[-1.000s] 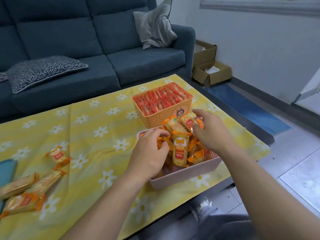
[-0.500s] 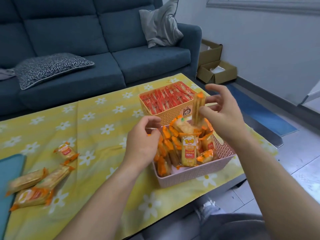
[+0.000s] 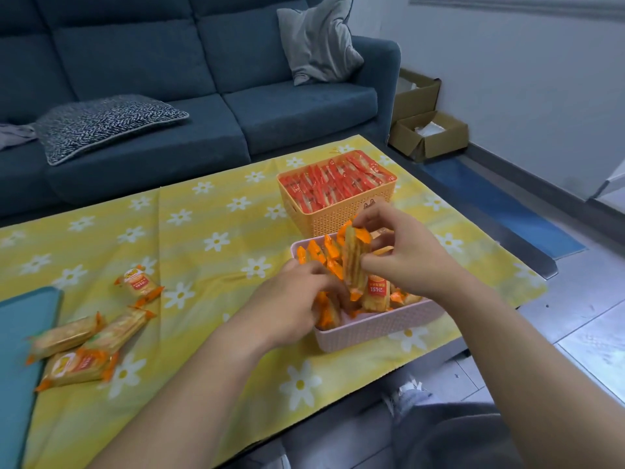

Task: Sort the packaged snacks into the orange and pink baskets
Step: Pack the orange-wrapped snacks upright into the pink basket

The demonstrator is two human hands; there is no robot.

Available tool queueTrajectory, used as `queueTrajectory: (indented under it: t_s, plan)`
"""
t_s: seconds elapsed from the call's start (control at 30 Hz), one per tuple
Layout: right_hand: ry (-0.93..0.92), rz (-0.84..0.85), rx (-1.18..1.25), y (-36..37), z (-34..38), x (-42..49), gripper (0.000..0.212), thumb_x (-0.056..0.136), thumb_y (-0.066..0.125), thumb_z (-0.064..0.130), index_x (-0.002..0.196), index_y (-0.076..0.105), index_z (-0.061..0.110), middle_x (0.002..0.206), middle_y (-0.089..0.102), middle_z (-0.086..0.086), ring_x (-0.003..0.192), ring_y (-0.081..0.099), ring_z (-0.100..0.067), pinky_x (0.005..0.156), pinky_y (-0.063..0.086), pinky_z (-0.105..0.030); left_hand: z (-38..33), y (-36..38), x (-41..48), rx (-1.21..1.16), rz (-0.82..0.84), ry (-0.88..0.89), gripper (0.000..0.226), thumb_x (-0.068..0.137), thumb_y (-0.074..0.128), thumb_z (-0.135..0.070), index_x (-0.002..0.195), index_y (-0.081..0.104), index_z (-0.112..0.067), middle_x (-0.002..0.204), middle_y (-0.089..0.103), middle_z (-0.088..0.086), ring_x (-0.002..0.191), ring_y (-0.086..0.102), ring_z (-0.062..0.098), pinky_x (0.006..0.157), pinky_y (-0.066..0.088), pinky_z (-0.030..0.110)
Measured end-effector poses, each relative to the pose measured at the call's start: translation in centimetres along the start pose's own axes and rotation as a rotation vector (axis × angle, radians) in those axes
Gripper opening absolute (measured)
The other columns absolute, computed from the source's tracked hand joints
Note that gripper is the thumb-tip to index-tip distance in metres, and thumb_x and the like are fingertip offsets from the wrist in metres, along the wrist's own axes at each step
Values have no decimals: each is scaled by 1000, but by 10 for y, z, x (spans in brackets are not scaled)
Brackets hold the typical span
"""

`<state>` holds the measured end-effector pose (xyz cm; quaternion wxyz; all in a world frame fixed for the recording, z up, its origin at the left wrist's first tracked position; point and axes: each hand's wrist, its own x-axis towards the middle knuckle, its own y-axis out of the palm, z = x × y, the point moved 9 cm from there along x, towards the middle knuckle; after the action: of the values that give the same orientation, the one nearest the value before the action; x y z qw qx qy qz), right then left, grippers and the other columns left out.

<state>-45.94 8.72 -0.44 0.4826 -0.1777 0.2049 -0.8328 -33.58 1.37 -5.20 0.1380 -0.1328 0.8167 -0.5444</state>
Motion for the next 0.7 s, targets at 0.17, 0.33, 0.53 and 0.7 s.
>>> queueTrajectory:
  t_s: [0.17, 0.33, 0.53, 0.7]
  plan:
    - [8, -14, -36, -1, -7, 2, 41, 80, 71, 9, 113, 60, 32, 105, 60, 13, 83, 66, -11, 64, 61, -34, 2, 0, 7, 220, 16, -6, 26, 87, 69, -37, 111, 69, -48, 110, 44, -13, 110, 37, 14, 83, 42, 31]
    - [11, -84, 35, -16, -10, 4, 41, 79, 69, 5, 110, 62, 31, 103, 63, 12, 76, 62, -6, 60, 51, -19, 23, -14, 9, -140, -159, -205, 15, 84, 74, -42, 81, 71, -28, 82, 68, -11, 84, 64, 13, 75, 54, 37]
    - [1, 21, -46, -1, -8, 2, 43, 75, 73, 7, 109, 60, 30, 108, 61, 11, 88, 68, -14, 71, 62, -41, 42, -6, 3, -254, -156, -443, 23, 72, 78, -29, 90, 64, -28, 86, 70, 0, 82, 67, 21, 69, 52, 31]
    - [-36, 153, -209, 23, -2, -2, 40, 72, 75, 9, 104, 60, 28, 101, 62, 15, 84, 68, -12, 68, 59, -30, 34, -1, 2, -171, -137, -468, 19, 71, 76, -28, 85, 65, -22, 83, 68, 1, 81, 66, 25, 72, 57, 38]
